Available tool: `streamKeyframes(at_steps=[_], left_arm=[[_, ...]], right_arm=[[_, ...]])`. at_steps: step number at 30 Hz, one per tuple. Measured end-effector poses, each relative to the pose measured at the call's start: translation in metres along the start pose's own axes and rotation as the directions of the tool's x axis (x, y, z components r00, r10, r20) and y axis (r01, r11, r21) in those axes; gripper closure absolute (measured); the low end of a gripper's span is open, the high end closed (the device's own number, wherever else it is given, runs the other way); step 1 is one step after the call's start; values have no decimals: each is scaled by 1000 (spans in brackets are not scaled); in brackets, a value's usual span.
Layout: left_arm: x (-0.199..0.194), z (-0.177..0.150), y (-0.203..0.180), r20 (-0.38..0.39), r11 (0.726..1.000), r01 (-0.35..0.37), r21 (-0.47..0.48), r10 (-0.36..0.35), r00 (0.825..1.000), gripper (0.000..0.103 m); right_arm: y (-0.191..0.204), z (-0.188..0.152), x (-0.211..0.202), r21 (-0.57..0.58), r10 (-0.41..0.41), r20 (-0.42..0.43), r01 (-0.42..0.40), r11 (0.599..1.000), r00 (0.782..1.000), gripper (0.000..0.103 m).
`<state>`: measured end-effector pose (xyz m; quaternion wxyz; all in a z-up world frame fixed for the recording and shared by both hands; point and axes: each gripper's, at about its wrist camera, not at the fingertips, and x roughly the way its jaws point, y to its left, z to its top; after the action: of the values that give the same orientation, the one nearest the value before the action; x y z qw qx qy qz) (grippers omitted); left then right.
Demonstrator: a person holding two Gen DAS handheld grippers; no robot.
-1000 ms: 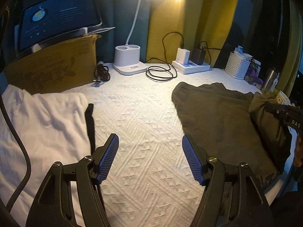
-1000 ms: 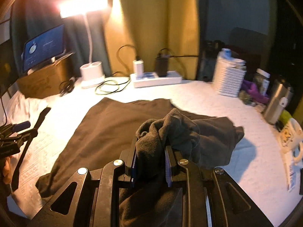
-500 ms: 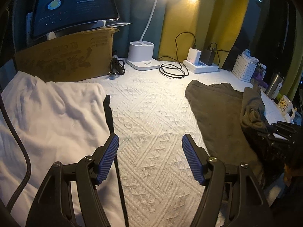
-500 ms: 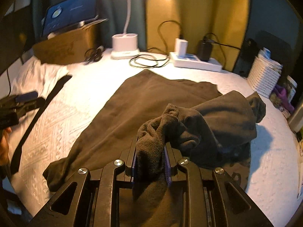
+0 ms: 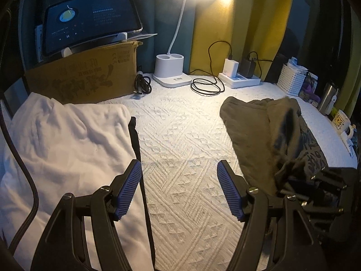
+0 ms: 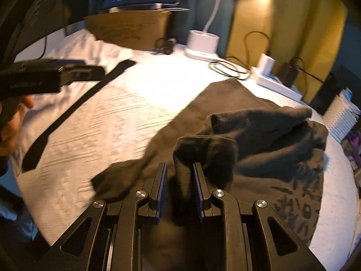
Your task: Fold small clothes
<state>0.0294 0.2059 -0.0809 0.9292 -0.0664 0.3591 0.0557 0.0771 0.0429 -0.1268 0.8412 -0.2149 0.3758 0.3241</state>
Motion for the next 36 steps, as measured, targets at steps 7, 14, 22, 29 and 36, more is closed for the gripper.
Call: streamKeyframes(at_steps=[7, 14, 22, 29, 36], left_arm=[[-9, 0, -24, -9, 1000, 16, 17, -16, 1000, 34], [-16, 12, -79, 1, 990, 103, 97, -103, 995, 34], [8, 22, -140, -63, 959, 214, 188, -205, 977, 34], [34, 3, -151, -183, 948, 237, 212, -200, 963, 80], [9, -15, -133, -185, 961, 210, 180, -177, 967, 94]], right_arm=[[5, -14, -20, -3, 90, 12, -89, 996, 996, 79], [-22, -31, -59, 66, 92, 109, -100, 993, 990, 19], [-74, -62, -104, 169, 54, 193, -88, 982, 980, 19], [-136, -99, -97, 347, -52, 143, -1, 938, 988, 19], [-163, -121, -77, 421, -104, 71, 65, 905, 992, 19]])
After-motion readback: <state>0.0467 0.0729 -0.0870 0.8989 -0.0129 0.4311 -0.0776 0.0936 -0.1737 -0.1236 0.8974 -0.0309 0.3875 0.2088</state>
